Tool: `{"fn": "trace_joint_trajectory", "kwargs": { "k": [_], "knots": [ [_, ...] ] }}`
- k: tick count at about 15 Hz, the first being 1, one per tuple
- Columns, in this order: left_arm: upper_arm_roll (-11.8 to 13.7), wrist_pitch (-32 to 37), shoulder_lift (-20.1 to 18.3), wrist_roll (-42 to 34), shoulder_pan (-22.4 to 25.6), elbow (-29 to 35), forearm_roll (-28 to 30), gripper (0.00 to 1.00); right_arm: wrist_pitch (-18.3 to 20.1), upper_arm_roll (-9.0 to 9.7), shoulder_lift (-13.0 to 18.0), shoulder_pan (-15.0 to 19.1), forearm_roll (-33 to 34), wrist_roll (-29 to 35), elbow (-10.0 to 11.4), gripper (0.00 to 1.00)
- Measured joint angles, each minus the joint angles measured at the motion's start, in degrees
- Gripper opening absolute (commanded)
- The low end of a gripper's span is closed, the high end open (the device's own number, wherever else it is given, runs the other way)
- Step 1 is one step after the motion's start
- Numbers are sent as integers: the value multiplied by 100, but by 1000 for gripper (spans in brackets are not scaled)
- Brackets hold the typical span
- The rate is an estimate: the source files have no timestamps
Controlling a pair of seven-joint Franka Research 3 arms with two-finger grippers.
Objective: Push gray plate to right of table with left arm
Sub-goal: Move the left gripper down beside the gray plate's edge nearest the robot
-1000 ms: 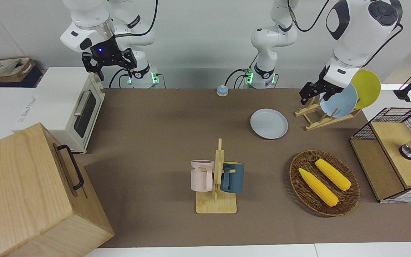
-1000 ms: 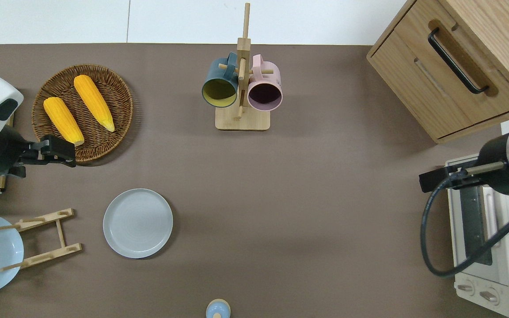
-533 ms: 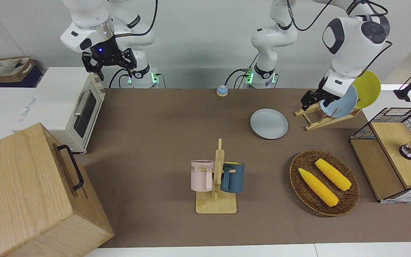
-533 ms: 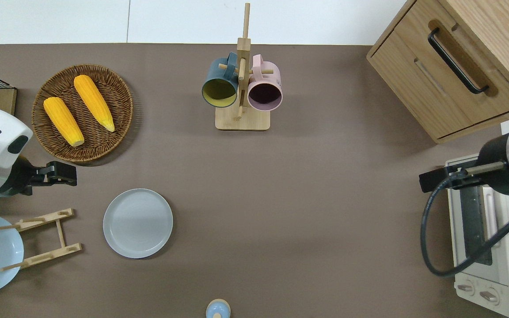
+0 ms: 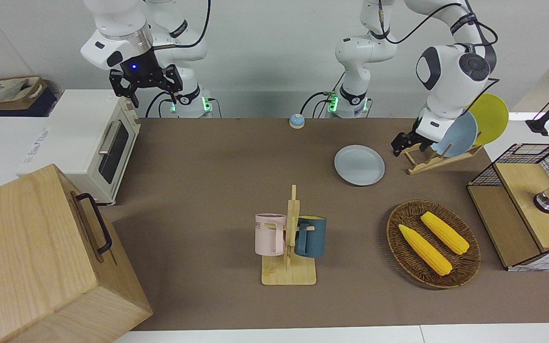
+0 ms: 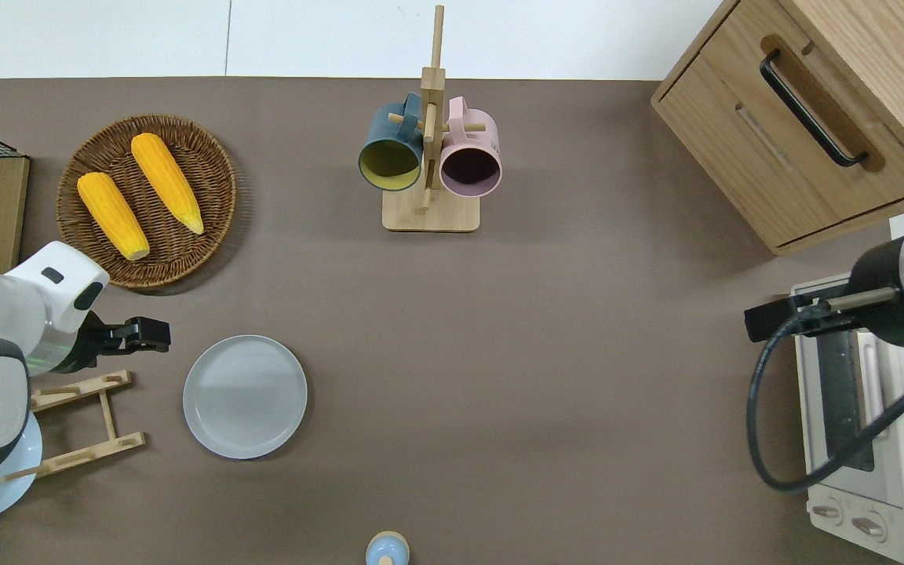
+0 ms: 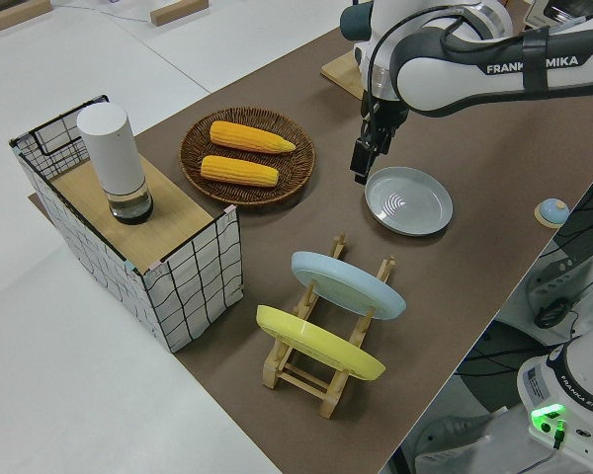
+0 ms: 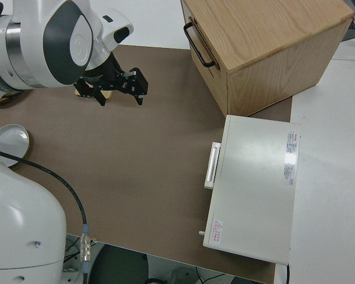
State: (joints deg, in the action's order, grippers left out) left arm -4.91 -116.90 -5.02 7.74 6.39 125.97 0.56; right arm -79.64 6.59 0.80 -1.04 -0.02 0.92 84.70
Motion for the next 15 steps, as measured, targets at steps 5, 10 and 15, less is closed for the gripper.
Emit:
{"fn": "trace_joint_trajectory", "kwargs": {
  "k": [5, 10, 15],
  "knots": [
    [-28, -877, -175, 7, -17, 1026, 0, 995, 0, 0, 0, 0, 0, 0, 0, 983],
    [-40, -1609, -193, 135, -22, 1760, 1, 995, 0, 0, 0, 0, 0, 0, 0, 983],
    [-40, -1670, -178, 181, -22, 1921, 9, 981, 0, 0, 0, 0, 0, 0, 0, 983]
  ]
}}
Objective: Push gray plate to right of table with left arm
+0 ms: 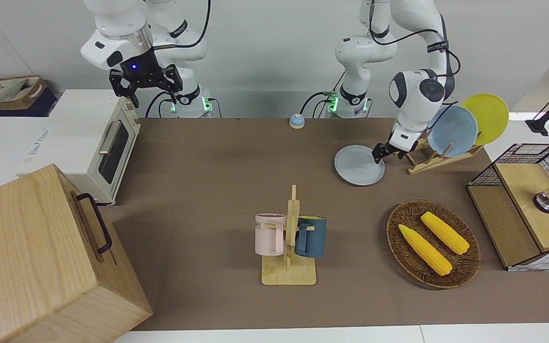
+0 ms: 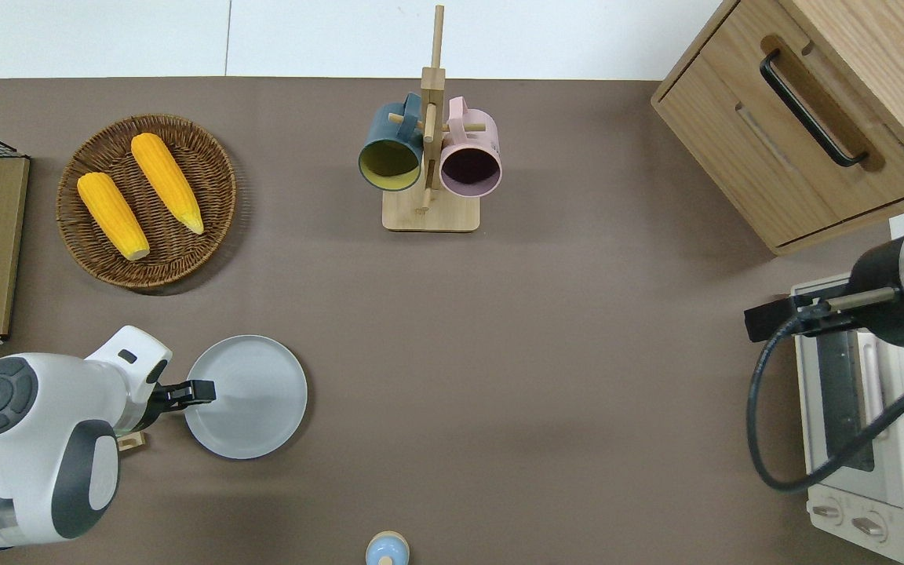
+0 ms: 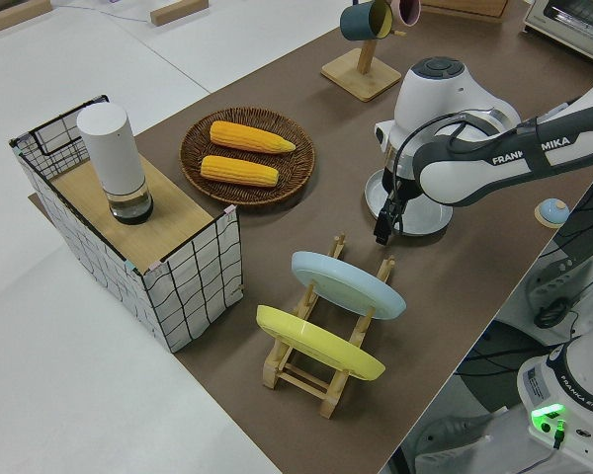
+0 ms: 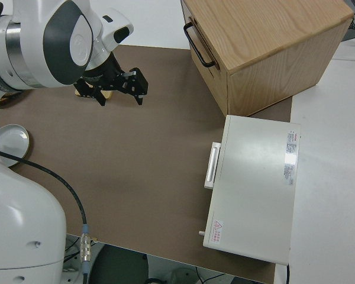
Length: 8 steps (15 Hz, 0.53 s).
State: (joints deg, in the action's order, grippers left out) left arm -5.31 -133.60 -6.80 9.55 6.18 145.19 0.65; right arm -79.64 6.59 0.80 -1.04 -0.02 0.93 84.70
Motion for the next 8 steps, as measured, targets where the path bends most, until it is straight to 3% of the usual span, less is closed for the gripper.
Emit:
{"fn": "trace_joint_trajectory", "kwargs": {
  "k": [4, 5, 6, 7, 8],
  "knots": [
    [-4, -73, 12, 22, -65, 34, 1, 948, 0, 0, 0, 0, 0, 0, 0, 983],
    [-5, -116, 30, 43, -84, 47, 1, 860, 0, 0, 0, 0, 0, 0, 0, 983],
    [-5, -181, 58, 66, -95, 62, 1, 553, 0, 0, 0, 0, 0, 0, 0, 983],
    [-4, -228, 96, 79, -102, 69, 1, 351, 0, 0, 0, 0, 0, 0, 0, 983],
    [-4, -277, 141, 90, -108, 70, 2, 272, 0, 0, 0, 0, 0, 0, 0, 983]
  ]
}}
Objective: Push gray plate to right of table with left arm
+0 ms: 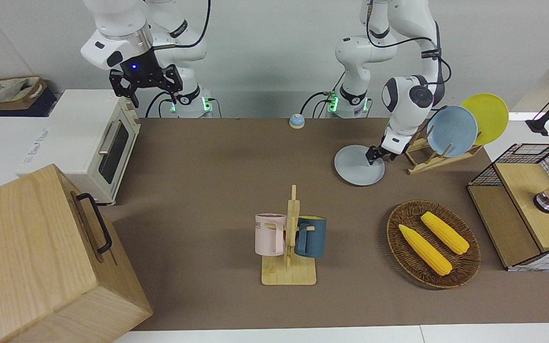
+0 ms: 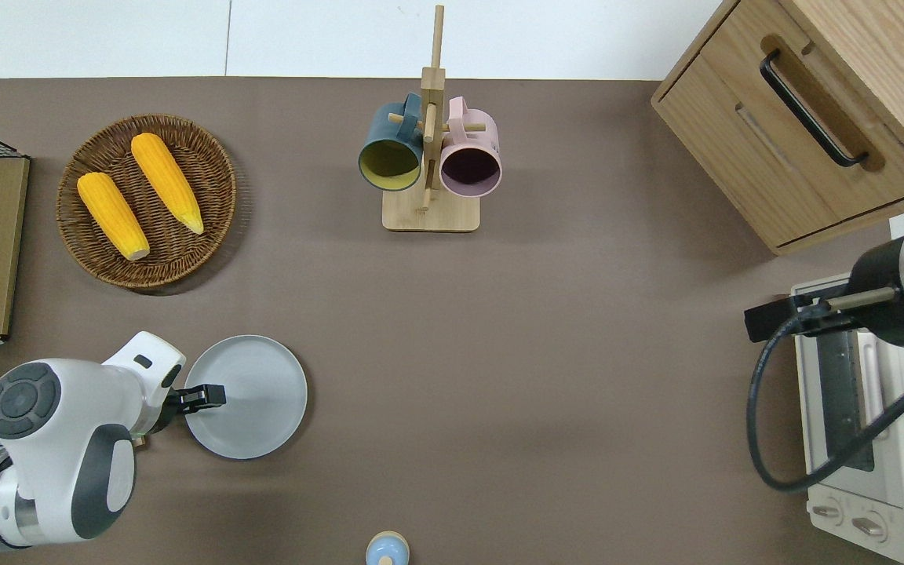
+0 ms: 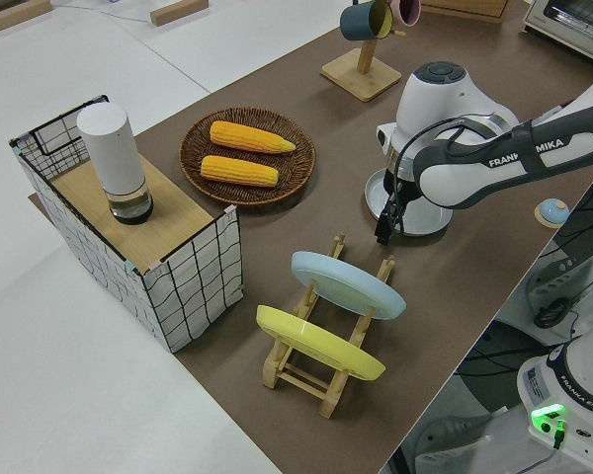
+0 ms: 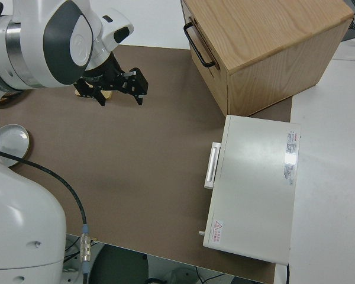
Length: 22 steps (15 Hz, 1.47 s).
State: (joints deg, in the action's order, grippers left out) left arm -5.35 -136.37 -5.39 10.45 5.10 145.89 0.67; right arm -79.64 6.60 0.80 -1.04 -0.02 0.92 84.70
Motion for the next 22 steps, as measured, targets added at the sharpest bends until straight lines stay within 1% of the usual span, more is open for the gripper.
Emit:
{"fn": "trace_joint_trajectory", "kwargs": {
  "k": [3, 4, 9, 22],
  "knots": [
    [-2, -14, 32, 47, -24, -9, 20, 38, 0, 0, 0, 0, 0, 0, 0, 983],
    [-10, -14, 19, 87, -37, -14, 26, 0, 0, 0, 0, 0, 0, 0, 0, 983],
    [-25, -8, -38, 175, -55, -8, 33, 0, 0, 0, 0, 0, 0, 0, 0, 983],
    [-25, -34, -46, 208, -70, 1, 36, 0, 0, 0, 0, 0, 0, 0, 0, 983]
  ]
}}
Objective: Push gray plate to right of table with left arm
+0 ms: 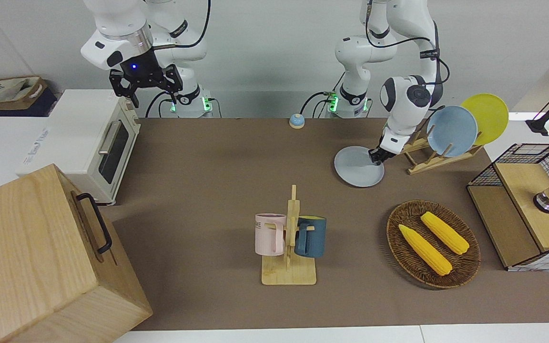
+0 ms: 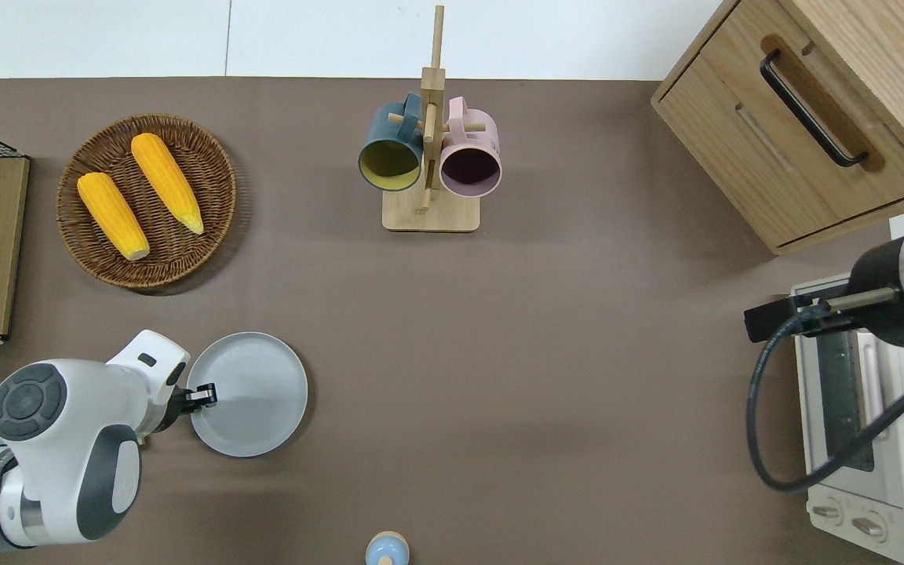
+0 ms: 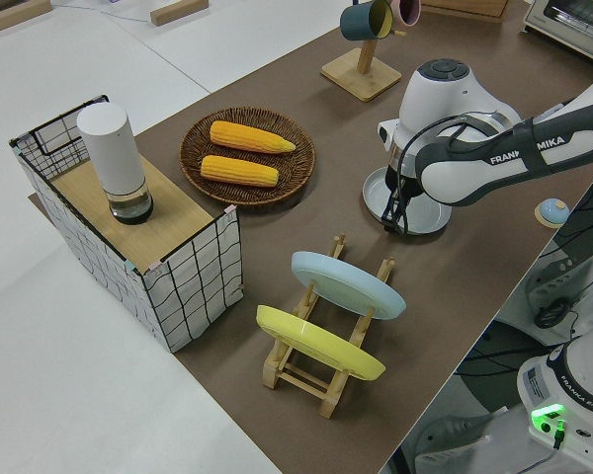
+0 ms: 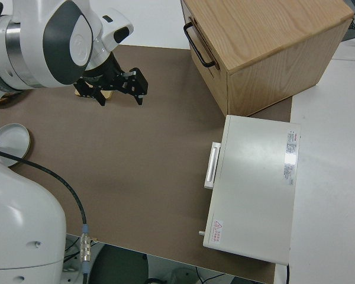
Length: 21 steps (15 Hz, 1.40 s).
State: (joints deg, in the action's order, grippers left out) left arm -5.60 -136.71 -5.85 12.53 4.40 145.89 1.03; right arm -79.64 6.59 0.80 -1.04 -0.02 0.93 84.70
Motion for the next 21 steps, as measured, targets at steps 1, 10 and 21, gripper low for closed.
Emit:
{"fn": "trace_joint_trajectory", "kwargs": {
  "k": [1, 10, 21],
  "knots": [
    [0, -1, 0, 1, 0, 1, 0, 0, 0, 0, 0, 0, 0, 0, 0, 983],
    [-3, -8, 2, 154, -1, 0, 0, 0, 0, 0, 0, 0, 0, 0, 0, 983],
    [-205, -188, 356, 2150, -993, -334, -1, 0, 0, 0, 0, 0, 0, 0, 0, 983]
  ]
}}
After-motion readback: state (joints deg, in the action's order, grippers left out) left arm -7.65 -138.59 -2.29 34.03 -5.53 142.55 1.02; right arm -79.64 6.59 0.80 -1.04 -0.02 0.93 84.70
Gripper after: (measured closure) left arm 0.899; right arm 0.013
